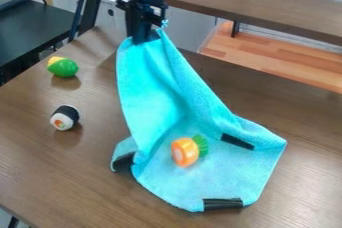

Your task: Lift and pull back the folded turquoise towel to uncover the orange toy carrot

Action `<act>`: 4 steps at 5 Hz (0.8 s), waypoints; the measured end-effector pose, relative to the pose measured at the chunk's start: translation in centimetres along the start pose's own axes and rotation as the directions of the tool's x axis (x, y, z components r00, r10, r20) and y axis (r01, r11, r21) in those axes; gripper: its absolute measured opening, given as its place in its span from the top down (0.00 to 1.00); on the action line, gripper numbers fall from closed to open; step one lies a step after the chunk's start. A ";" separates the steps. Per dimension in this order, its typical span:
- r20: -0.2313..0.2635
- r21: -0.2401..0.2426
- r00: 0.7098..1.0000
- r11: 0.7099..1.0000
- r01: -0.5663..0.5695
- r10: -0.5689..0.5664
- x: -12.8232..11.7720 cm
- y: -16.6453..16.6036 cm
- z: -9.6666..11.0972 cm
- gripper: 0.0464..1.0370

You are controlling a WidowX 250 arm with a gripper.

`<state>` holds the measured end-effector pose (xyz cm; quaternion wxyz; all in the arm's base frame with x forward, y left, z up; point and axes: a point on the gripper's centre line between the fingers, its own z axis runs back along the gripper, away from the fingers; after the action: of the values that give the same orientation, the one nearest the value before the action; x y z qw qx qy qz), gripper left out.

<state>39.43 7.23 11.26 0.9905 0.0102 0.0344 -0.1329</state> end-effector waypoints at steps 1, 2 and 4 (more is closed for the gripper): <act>-0.020 0.065 0.996 0.994 0.088 -0.087 0.2 -0.2 -0.4 1.00; -0.035 0.130 0.990 0.981 0.142 -0.139 0.3 0.4 -0.6 1.00; 0.006 0.173 0.989 0.975 0.143 -0.146 1.2 1.1 1.0 1.00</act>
<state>40.91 7.96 12.19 0.9739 0.0920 0.0144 -0.2071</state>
